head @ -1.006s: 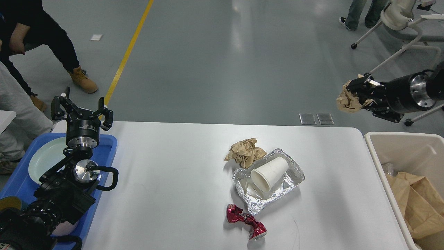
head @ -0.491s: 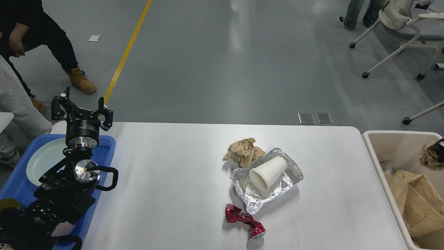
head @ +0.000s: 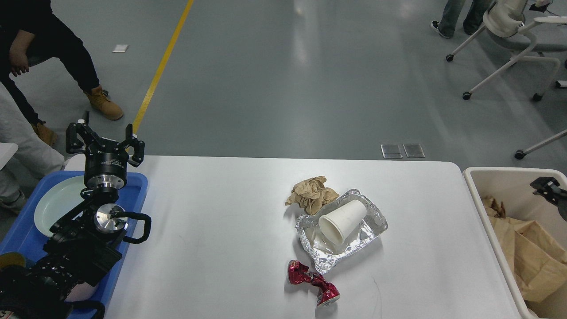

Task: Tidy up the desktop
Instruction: 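Grasp the brown napkin and drop it into the bin, then lower the right gripper onto the foil tray holding the paper cup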

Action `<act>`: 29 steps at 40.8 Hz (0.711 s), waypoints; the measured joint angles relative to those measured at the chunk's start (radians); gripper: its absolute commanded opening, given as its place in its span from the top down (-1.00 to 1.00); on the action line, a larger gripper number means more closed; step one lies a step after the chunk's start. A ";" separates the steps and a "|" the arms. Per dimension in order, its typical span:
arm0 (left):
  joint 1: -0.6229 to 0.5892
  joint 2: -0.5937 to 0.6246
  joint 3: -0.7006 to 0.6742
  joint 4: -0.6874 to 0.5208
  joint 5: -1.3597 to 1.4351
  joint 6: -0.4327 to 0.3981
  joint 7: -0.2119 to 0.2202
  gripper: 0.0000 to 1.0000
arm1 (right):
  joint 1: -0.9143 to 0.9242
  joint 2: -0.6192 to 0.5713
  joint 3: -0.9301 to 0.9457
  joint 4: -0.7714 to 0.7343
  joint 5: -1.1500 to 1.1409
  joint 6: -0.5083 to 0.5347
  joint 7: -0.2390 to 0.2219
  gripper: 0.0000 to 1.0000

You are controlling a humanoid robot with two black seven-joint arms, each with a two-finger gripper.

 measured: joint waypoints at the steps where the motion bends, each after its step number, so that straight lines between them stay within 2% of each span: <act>1: 0.000 0.000 0.000 0.000 0.000 0.000 0.000 -0.93 | 0.024 0.009 -0.003 0.004 0.000 0.004 -0.001 -1.00; 9: 0.000 0.000 0.000 0.000 0.000 0.000 0.000 -0.93 | 0.171 0.122 -0.074 0.028 -0.002 0.011 -0.004 -1.00; 14: 0.000 0.000 0.000 0.000 0.000 0.000 0.000 -0.93 | 0.292 0.263 -0.195 0.041 0.004 0.016 -0.005 -1.00; 20: 0.000 0.000 0.000 0.000 0.000 0.000 0.000 -0.93 | 0.452 0.407 -0.267 0.146 0.005 0.033 -0.004 -1.00; 24: 0.000 0.000 0.000 0.000 0.000 0.000 0.000 -0.93 | 0.550 0.464 -0.273 0.221 0.002 0.079 -0.002 -1.00; 29: 0.000 0.000 0.000 0.000 0.000 0.000 0.000 -0.93 | 0.681 0.512 -0.261 0.300 0.001 0.192 0.003 -1.00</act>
